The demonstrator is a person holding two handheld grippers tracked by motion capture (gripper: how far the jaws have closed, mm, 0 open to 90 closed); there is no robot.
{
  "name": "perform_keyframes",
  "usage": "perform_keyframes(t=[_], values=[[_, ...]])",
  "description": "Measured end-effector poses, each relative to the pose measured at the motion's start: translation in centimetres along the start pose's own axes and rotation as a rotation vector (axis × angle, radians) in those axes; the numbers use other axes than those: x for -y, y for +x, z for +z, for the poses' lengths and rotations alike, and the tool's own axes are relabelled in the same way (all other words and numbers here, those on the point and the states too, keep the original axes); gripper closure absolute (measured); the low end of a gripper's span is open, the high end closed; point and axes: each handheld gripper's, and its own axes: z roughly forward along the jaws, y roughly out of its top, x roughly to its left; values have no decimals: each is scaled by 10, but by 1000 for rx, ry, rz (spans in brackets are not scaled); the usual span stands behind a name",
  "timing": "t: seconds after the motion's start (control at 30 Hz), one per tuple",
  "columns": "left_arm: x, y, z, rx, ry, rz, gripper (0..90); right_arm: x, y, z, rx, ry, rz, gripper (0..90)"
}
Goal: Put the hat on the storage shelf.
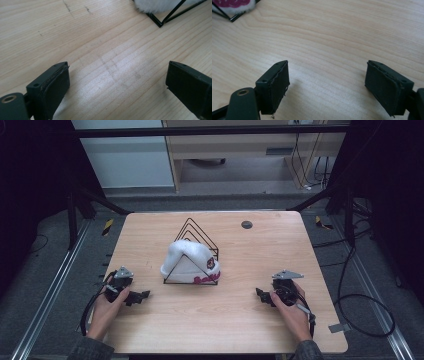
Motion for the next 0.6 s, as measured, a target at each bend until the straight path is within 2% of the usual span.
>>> perform_keyframes(t=[0.07, 0.2, 0.27, 0.43, 0.6], values=[[0, 0, 1, -4, -4, 3, 39, 0, 0, 2, 11, -16, -7, 190], [1, -3, 2, -18, -3, 30, 22, -1, 5, 5, 43, -4, -29, 173], [3, -3, 3, -21, -18, 23, 12, -1, 9, 6, 63, 7, -59, 159], [8, -5, 4, -32, -65, 15, 0, -1, 9, 7, 71, 6, -49, 159], [10, -8, 3, -36, -67, 9, 0, 0, 12, 5, 101, 5, -13, 158]])
